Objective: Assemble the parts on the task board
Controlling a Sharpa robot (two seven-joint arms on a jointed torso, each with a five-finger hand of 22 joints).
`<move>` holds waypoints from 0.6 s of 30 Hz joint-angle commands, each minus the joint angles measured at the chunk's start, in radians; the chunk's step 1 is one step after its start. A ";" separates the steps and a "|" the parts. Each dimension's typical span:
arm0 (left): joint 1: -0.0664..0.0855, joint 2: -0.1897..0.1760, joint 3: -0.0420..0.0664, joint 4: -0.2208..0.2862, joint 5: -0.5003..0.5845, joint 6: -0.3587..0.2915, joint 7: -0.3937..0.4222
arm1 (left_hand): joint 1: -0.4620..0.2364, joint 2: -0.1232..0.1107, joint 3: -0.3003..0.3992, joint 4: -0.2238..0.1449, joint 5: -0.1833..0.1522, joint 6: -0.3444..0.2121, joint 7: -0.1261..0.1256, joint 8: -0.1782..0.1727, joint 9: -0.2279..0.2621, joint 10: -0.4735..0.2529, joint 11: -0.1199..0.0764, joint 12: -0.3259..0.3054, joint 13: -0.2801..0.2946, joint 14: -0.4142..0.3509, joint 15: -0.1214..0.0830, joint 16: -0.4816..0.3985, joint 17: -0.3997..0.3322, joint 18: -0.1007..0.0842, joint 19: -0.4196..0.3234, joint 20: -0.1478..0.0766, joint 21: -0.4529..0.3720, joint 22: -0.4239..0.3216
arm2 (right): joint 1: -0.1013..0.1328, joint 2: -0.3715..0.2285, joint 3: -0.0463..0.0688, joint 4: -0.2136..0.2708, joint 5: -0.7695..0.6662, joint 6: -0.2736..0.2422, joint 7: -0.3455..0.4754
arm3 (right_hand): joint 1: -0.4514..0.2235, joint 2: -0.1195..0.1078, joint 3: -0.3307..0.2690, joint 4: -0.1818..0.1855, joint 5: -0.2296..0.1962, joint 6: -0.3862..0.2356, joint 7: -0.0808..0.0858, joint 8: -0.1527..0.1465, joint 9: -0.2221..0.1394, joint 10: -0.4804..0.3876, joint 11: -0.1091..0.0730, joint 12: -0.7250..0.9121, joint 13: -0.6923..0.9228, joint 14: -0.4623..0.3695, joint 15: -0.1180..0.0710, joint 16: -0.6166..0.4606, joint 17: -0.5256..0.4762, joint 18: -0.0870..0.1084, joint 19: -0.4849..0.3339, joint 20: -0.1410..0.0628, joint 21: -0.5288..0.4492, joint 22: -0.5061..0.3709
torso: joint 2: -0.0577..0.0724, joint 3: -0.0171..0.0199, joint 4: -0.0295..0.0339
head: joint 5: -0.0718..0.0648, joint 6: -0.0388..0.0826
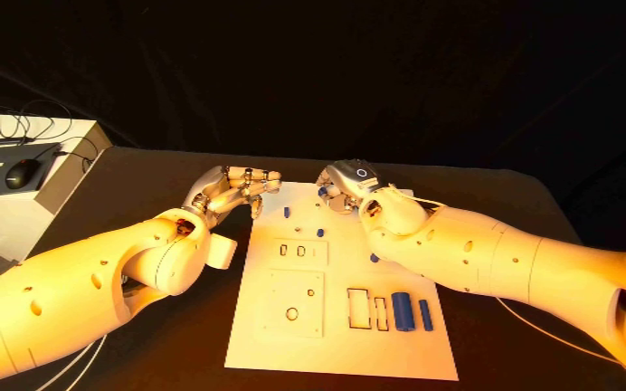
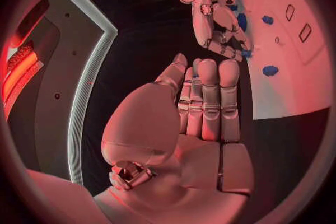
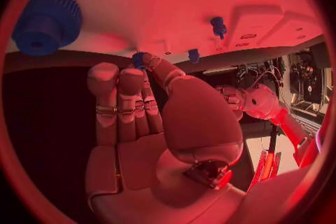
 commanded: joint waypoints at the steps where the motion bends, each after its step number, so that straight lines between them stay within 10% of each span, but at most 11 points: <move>1: 0.001 0.001 0.001 0.001 0.001 0.014 0.004 | -0.004 0.000 0.007 0.001 -0.001 -0.003 0.004 0.002 0.001 -0.003 0.003 -0.004 -0.001 0.004 0.001 -0.002 -0.001 0.027 0.008 0.001 0.003 0.001 | 0.000 -0.002 0.001 -0.002 0.017 -0.004 0.020 | 0.009 -0.034 -0.061 0.025 0.006 -0.047 -0.004 0.003 -0.002 -0.056 0.013 -0.006 -0.004 0.015 0.009 -0.022 -0.030 0.035 0.034 0.014 -0.061 0.010 | 0.001 0.0007 0.0009 | 0.000 0.000; 7: 0.001 0.001 0.001 -0.002 0.000 0.012 0.004 | -0.001 0.000 0.009 -0.001 0.000 -0.007 0.005 0.000 0.000 -0.006 0.004 -0.006 -0.001 0.003 0.002 -0.002 -0.001 0.027 0.008 0.001 0.003 0.003 | 0.000 -0.012 0.000 0.009 0.033 -0.021 0.034 | 0.054 -0.048 -0.147 0.094 0.015 -0.068 -0.004 0.002 -0.002 -0.066 0.014 -0.007 -0.003 0.016 0.010 -0.013 -0.060 0.040 0.049 0.017 -0.094 -0.006 | 0.000 0.0010 0.0007 | 0.001 0.001; 18: 0.000 0.002 0.001 -0.013 0.000 0.013 0.007 | -0.001 0.000 0.012 -0.003 0.000 -0.009 0.006 0.001 0.000 -0.006 0.004 -0.006 -0.001 0.004 0.002 -0.001 -0.001 0.027 0.009 0.001 0.003 0.005 | 0.006 -0.121 0.007 0.134 0.088 -0.033 0.048 | 0.053 -0.041 -0.130 0.101 0.030 -0.050 0.000 0.002 -0.002 0.029 -0.004 -0.007 -0.002 0.017 -0.001 -0.001 -0.069 0.030 0.052 0.009 -0.062 0.006 | -0.005 0.0054 -0.0059 | 0.005 0.008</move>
